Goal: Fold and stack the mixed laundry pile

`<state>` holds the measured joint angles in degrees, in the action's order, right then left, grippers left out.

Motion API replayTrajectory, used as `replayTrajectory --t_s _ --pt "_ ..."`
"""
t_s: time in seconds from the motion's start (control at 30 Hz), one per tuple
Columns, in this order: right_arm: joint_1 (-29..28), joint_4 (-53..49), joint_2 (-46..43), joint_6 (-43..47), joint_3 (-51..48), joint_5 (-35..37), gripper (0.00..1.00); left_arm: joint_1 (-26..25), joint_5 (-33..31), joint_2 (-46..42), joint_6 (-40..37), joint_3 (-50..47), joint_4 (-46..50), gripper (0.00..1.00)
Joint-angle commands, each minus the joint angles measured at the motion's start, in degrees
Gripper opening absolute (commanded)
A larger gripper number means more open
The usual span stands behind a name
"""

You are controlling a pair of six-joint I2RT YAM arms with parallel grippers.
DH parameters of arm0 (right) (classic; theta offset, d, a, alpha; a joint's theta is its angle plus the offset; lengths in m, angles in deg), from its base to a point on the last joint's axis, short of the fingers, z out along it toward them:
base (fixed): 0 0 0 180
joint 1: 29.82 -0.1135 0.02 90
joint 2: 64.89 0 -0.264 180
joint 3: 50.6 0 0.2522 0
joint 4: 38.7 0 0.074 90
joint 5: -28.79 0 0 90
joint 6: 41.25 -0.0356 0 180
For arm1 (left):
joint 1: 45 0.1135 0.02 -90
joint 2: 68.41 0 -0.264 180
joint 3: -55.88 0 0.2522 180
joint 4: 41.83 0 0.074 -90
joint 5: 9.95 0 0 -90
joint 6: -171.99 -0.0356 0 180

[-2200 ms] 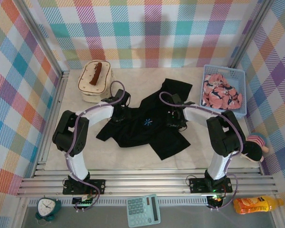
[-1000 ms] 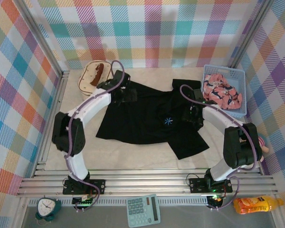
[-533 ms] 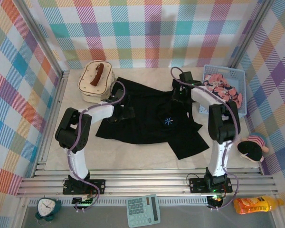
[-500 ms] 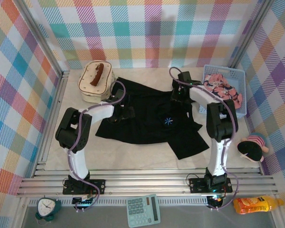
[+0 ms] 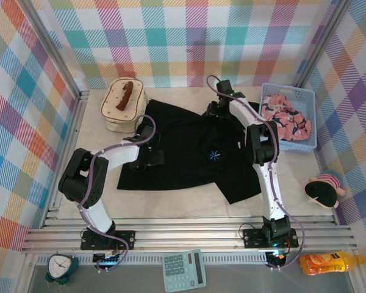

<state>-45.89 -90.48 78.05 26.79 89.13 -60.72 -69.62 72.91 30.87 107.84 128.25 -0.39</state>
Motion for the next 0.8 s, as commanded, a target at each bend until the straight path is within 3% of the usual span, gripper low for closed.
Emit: replayTrajectory --t_s 0.0,0.13,0.3,0.47,0.63,0.77 --pt "0.2 -1.6 -9.8 3.3 -5.2 -1.2 0.60 0.2 3.5 0.3 -1.2 9.2 4.7 0.95" --pt "0.2 3.5 -24.0 2.9 -24.2 0.4 0.59 0.1 6.4 7.8 -2.2 24.6 2.4 0.93" --pt "0.2 5.7 -35.3 0.6 -42.9 3.8 0.48 0.3 8.1 22.4 -3.3 43.1 1.6 0.88" --pt "0.2 5.8 -35.3 -1.5 -50.2 5.5 0.41 0.7 7.8 37.1 -3.6 57.8 6.3 0.76" --pt "0.6 3.9 -34.2 -6.4 -52.9 9.5 0.40 1.5 6.7 46.5 -1.9 66.0 8.0 0.74" --pt "3.4 3.1 -35.5 -9.5 -58.4 8.7 0.40 3.1 4.3 51.9 1.8 72.9 9.6 0.74"
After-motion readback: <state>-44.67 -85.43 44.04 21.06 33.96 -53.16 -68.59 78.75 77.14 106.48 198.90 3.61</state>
